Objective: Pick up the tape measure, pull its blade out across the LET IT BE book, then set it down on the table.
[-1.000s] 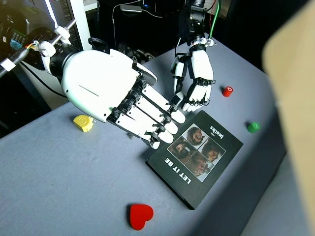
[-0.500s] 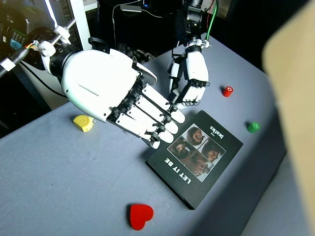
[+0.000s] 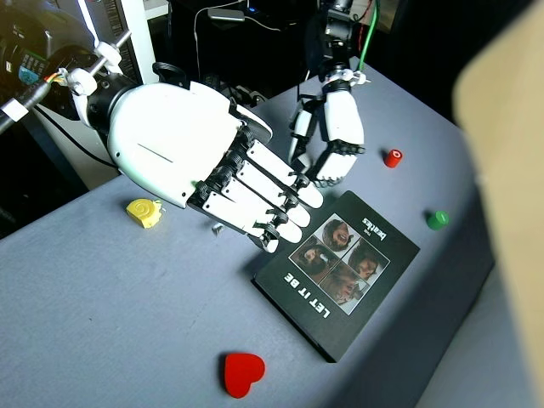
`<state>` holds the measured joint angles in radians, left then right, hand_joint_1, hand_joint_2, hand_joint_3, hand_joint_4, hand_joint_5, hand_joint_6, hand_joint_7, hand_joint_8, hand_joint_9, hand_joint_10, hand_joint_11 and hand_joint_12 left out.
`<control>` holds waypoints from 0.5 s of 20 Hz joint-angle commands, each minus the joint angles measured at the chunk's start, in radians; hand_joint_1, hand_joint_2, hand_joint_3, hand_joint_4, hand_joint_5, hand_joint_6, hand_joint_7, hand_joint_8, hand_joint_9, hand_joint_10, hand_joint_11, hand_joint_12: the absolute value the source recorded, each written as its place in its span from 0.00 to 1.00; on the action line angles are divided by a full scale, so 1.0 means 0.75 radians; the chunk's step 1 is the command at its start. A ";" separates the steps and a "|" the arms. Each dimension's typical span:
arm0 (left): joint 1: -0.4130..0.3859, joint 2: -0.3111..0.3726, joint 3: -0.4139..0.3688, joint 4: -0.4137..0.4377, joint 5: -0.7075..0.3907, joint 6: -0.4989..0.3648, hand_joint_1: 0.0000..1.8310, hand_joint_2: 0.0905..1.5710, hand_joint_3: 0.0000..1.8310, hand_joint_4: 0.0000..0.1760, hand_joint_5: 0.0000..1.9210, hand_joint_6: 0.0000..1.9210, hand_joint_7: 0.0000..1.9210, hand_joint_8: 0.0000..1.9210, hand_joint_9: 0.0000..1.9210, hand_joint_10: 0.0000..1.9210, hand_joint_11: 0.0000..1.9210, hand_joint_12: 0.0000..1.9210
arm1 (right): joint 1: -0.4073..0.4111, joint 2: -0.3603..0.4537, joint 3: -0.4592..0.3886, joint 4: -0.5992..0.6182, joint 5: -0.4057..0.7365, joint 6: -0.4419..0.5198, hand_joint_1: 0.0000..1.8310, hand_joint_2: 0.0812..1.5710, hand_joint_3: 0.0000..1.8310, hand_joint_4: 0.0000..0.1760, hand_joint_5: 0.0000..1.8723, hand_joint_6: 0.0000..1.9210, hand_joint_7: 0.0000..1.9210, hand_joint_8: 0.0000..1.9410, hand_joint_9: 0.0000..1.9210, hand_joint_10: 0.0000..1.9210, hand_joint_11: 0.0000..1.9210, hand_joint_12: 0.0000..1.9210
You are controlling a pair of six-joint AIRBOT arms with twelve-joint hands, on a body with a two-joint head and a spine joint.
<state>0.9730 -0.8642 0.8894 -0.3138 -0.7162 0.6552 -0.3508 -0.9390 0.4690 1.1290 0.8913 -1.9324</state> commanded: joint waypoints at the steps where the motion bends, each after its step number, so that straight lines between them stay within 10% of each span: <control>1: -0.057 0.021 0.016 0.001 -0.070 -0.012 0.75 0.68 0.00 0.00 0.52 0.38 0.55 0.46 0.47 0.67 0.45 0.60 | 0.034 -0.003 0.012 -0.111 0.037 0.020 0.12 0.74 0.00 0.00 0.14 0.00 0.19 0.00 0.17 0.00 0.00 0.60; 10: -0.413 0.052 0.202 0.150 0.251 -0.121 0.76 0.67 0.00 0.00 0.53 0.38 0.57 0.41 0.49 0.65 0.45 0.59 | 0.235 -0.145 0.162 0.052 -0.028 -0.163 0.39 0.67 0.00 0.00 0.17 0.01 0.19 0.00 0.17 0.00 0.00 0.59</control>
<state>0.6682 -0.8314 1.0424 -0.1970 -0.4274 0.5766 -0.1802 -1.0595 0.5999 1.2457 0.8280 -2.0666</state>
